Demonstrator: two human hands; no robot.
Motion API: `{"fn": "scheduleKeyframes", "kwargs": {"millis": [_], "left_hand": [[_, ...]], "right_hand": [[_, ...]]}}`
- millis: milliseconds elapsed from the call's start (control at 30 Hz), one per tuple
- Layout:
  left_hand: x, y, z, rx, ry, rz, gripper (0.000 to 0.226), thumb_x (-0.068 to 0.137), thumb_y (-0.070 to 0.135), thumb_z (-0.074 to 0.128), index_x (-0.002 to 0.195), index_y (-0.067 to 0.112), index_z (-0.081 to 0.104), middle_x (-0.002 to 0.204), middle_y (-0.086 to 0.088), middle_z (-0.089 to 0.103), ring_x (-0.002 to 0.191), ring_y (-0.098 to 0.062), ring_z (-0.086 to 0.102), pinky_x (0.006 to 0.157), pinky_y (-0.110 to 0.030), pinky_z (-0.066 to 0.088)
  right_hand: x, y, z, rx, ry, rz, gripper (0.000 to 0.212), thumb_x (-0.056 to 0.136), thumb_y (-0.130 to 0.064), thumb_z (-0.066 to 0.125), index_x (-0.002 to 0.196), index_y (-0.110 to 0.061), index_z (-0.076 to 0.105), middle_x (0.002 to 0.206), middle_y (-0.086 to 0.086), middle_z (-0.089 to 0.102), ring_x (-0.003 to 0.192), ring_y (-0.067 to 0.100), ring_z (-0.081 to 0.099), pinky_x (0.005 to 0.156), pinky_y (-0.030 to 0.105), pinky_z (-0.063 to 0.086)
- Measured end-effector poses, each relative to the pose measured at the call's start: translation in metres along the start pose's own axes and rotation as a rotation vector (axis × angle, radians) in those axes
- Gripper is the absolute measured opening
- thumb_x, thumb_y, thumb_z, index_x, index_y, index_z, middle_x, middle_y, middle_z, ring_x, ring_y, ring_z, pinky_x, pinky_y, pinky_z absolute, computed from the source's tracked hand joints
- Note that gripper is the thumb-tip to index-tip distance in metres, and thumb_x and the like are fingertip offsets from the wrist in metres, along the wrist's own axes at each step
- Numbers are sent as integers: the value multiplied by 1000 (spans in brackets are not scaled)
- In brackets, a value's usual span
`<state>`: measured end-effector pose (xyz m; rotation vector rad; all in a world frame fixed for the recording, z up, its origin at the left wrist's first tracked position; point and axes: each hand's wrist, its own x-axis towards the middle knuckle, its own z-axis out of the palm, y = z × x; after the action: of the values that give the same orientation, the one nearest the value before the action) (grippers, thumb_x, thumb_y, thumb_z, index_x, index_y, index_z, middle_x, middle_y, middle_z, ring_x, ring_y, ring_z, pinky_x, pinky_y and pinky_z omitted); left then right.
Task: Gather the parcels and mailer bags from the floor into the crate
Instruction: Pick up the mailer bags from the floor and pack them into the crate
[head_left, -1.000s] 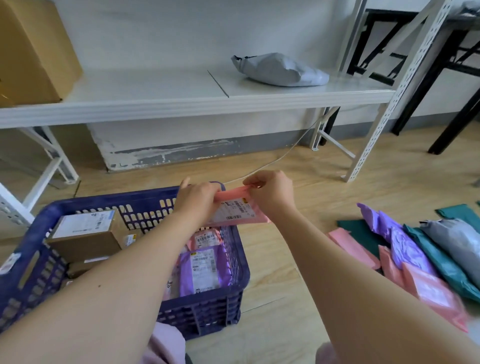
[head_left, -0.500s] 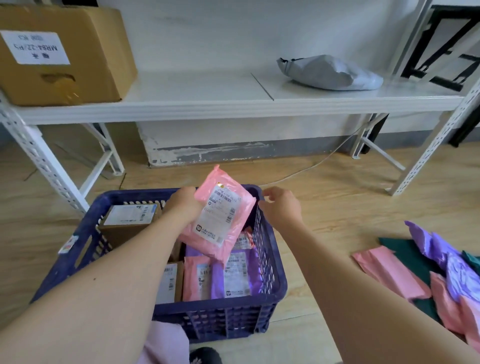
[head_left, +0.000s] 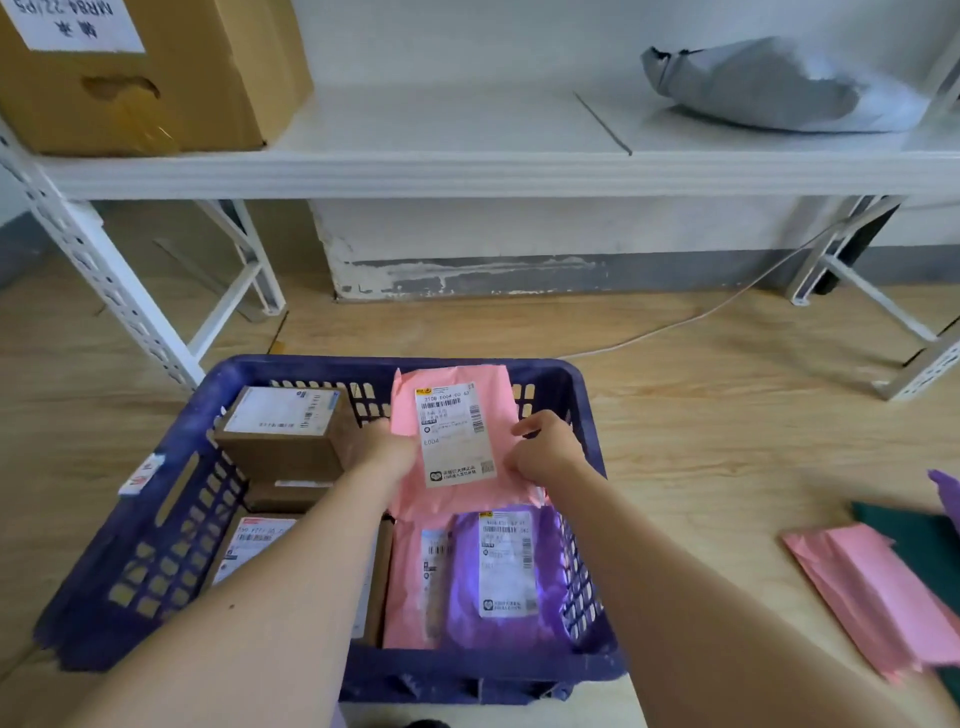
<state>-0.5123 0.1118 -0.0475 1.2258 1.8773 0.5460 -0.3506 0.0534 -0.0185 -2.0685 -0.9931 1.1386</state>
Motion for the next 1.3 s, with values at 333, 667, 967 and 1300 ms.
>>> {"fn": "scheduleKeyframes", "kwargs": {"millis": [333,667,967,1300], "left_hand": [[44,-50,47,313,-71,11,42,80,5,64,119,6,48,118,-12,60,108,-31,60,86,-35,50],[74,-81,58,460,-120,78,78,80,4,67,143,17,22,126,-9,57,109,-28,60,85,-37,53],[69,-91,54,671,-67,354,80,81,-2,62,146,20,23,132,-9,43,121,-25,46,93,-32,46],[46,-93,46,1049,-301,496,94,63,77,60,138,27,36,131,-2,39,124,-21,38,103,-36,29]], "right_hand": [[58,43,57,-197,-47,93,31,86,-1,56,115,-13,53,101,-6,54,101,19,56,89,28,48],[85,63,95,-325,-100,147,44,91,-1,48,133,-10,36,75,-4,48,62,10,52,45,19,39],[88,70,116,-569,-194,-5,35,92,-19,51,126,-17,46,110,7,64,95,25,65,79,38,57],[89,78,105,-743,-414,-77,100,72,-22,80,146,-40,15,117,8,64,100,24,62,69,29,49]]}}
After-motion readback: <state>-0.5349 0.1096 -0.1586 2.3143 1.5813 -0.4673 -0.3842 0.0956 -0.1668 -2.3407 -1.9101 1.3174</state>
